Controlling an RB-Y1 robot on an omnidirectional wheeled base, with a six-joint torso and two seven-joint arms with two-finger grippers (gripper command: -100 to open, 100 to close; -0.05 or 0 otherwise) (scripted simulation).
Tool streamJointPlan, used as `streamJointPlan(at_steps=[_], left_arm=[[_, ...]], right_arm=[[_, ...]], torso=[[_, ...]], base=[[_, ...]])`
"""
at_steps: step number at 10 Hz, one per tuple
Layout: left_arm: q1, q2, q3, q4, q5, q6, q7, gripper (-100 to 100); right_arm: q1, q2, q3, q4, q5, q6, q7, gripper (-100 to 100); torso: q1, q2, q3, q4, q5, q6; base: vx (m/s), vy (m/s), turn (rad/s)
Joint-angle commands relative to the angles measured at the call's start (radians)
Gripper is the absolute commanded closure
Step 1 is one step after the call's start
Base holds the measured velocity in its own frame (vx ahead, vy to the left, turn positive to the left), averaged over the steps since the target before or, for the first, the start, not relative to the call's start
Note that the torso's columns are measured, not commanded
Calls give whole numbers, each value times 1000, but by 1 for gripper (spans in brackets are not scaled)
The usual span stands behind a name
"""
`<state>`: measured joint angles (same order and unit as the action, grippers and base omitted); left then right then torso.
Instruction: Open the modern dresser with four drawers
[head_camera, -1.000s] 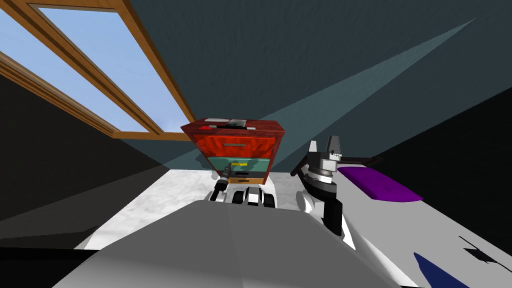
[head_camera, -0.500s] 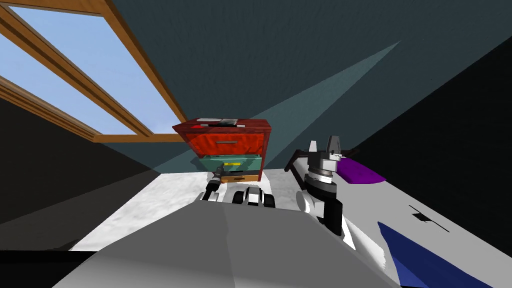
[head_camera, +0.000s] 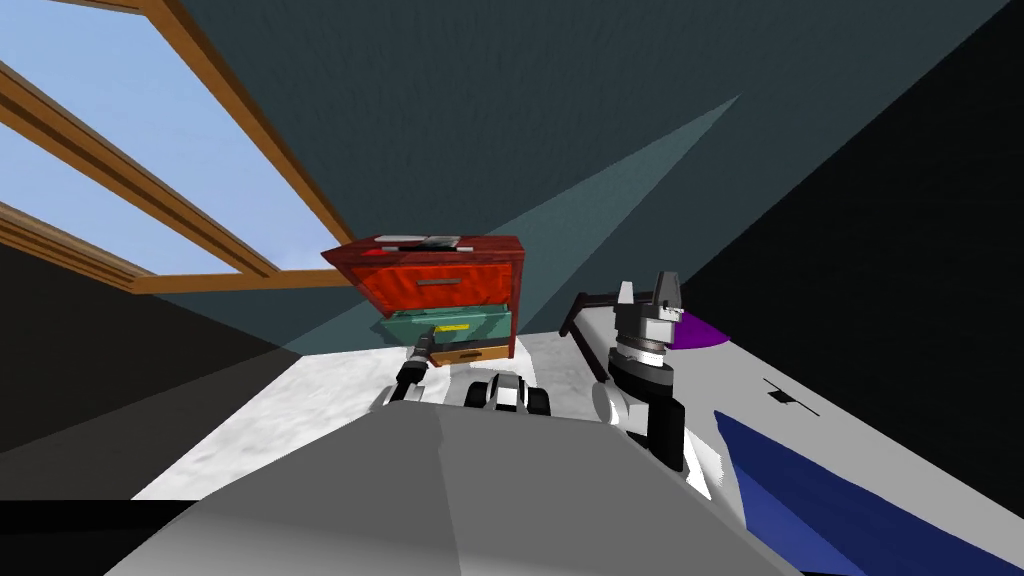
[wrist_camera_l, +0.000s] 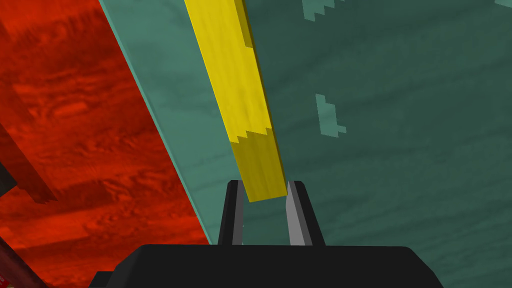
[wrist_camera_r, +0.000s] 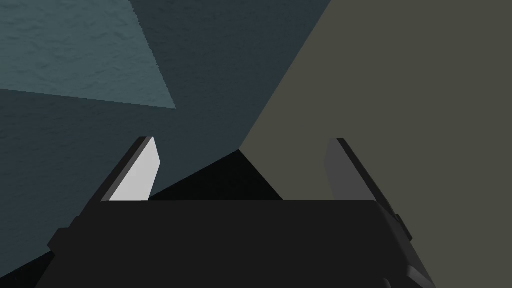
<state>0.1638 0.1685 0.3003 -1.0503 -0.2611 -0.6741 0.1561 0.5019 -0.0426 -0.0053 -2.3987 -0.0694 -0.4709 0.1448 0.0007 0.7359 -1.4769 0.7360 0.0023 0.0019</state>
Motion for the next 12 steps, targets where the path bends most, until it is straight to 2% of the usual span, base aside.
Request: streamJointPlan(at_steps=[1, 2, 3, 4, 5, 6, 7, 8, 9, 12], left_arm=[[-17, 28, 61, 49, -36, -22, 59, 100], [-28, 49, 104, 79, -68, -38, 93, 100], [-28, 49, 113, 79, -68, -38, 106, 100], [-40, 71, 153, 109, -99, -54, 146, 100], [-40, 71, 165, 109, -99, -54, 153, 100], [-51, 93, 208, 139, -131, -71, 187, 100], [-51, 93, 216, 139, -131, -71, 199, 100], [-45, 90, 210, 138, -125, -67, 184, 100], [-47, 102, 240, 162, -118, -72, 190, 100], [-54, 116, 277, 193, -108, -84, 190, 100]], right_arm=[[0, 0, 0, 0, 0, 0, 0, 0], [0, 0, 0, 0, 0, 0, 0, 0], [0, 0, 0, 0, 0, 0, 0, 0], [0, 0, 0, 0, 0, 0, 0, 0], [0, 0, 0, 0, 0, 0, 0, 0], [0, 0, 0, 0, 0, 0, 0, 0], [0, 0, 0, 0, 0, 0, 0, 0], [0, 0, 0, 0, 0, 0, 0, 0], [0, 0, 0, 0, 0, 0, 0, 0], [0, 0, 0, 0, 0, 0, 0, 0]], torso=[[0, -1, 0, -1, 1, 1], [0, -1, -1, 0, 0, 0], [-2, 1, 0, 2, -2, 0], [-2, 2, 1, 2, -2, -1], [-2, 2, 1, 1, -1, 1], [-3, 2, 1, 2, -2, 0], [-5, 2, 1, 2, -2, 2], [-6, 2, 0, 4, -4, 2], [-4, 1, 0, 3, -4, 1], [-5, 5, 3, 3, -3, 2]], base=[[-54, -70, -78], [-76, -97, -170], [-56, -76, -90], [-57, -92, -170], [-56, -80, -66], [-58, -102, -175], [-39, -85, -79], [-14, -25, 18], [-147, -40, -185], [-194, -67, -174]])
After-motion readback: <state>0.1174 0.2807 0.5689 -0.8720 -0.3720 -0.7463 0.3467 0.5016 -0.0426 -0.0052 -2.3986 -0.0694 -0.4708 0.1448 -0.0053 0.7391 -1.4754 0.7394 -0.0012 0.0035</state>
